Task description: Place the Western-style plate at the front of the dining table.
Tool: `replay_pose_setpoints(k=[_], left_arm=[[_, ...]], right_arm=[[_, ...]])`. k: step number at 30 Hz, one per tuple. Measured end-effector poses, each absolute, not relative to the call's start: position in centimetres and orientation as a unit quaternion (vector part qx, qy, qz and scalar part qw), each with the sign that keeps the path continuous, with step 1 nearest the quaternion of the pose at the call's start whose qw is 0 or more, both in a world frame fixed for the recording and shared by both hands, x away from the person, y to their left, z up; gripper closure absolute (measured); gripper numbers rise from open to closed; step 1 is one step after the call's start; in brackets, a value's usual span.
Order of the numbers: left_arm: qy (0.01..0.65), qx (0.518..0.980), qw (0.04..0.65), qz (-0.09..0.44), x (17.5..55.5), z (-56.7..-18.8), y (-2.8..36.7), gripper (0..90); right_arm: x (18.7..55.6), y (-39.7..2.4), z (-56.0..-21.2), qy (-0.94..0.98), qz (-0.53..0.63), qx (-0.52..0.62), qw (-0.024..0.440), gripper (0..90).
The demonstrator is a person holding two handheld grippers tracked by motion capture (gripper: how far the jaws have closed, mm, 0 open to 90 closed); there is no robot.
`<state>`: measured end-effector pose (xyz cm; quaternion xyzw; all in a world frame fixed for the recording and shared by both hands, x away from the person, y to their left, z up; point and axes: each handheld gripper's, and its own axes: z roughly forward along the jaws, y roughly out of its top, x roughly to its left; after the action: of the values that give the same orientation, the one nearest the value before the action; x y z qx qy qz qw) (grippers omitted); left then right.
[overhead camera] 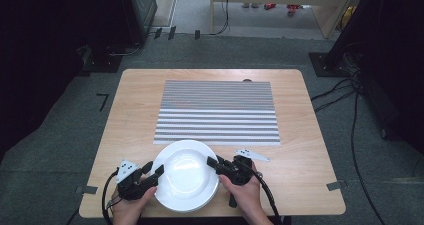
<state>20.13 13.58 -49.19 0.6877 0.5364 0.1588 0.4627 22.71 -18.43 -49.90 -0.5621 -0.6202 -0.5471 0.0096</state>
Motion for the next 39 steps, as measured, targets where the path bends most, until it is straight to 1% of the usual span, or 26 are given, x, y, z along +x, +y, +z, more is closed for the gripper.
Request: replay_pose_setpoints(k=[1, 3, 4, 8, 10, 19, 23, 25, 28, 31, 37, 39], left_arm=[[0.536, 0.688, 0.463, 0.159, 20.1, -49.2, 13.6, 52.2], [0.536, 0.687, 0.464, 0.160, 20.1, -49.2, 13.5, 51.9], [0.536, 0.687, 0.464, 0.160, 20.1, -49.2, 13.5, 51.5], [0.535, 0.687, 0.466, 0.157, 20.1, -49.2, 13.5, 49.5], [0.534, 0.686, 0.470, 0.151, 20.2, -49.3, 13.6, 46.7], [0.536, 0.683, 0.475, 0.143, 20.3, -49.3, 13.9, 46.7], [0.544, 0.690, 0.461, 0.126, 20.5, -49.9, 13.8, 45.7], [0.544, 0.690, 0.460, 0.130, 20.4, -49.9, 13.7, 45.8], [0.545, 0.688, 0.460, 0.134, 20.4, -49.8, 13.8, 47.8], [0.547, 0.686, 0.459, 0.136, 20.4, -49.8, 14.0, 53.6], [0.550, 0.676, 0.469, 0.143, 20.3, -49.5, 14.3, 59.6], [0.553, 0.667, 0.479, 0.138, 20.2, -49.4, 14.5, 61.9]], right_arm=[[22.7, -18.5, -49.9, -0.622, -0.545, -0.563, 0.005, 75.2], [22.9, -18.7, -50.0, -0.619, -0.552, -0.559, 0.011, 76.5], [22.9, -18.8, -50.0, -0.616, -0.556, -0.558, 0.017, 76.7], [22.9, -18.8, -50.0, -0.617, -0.566, -0.547, 0.010, 76.7], [22.9, -18.8, -50.1, -0.620, -0.574, -0.535, 0.004, 76.5], [23.0, -18.7, -50.5, -0.623, -0.596, -0.507, -0.012, 76.2], [22.9, -18.5, -50.3, -0.623, -0.612, -0.487, -0.020, 76.7], [22.8, -18.4, -50.0, -0.627, -0.616, -0.477, -0.026, 76.6], [22.8, -18.2, -49.9, -0.629, -0.615, -0.474, -0.032, 76.4], [22.9, -18.1, -50.0, -0.630, -0.614, -0.474, -0.035, 76.2], [22.8, -17.7, -50.0, -0.634, -0.605, -0.478, -0.057, 75.1], [22.9, -17.6, -50.1, -0.635, -0.601, -0.482, -0.059, 74.6]])
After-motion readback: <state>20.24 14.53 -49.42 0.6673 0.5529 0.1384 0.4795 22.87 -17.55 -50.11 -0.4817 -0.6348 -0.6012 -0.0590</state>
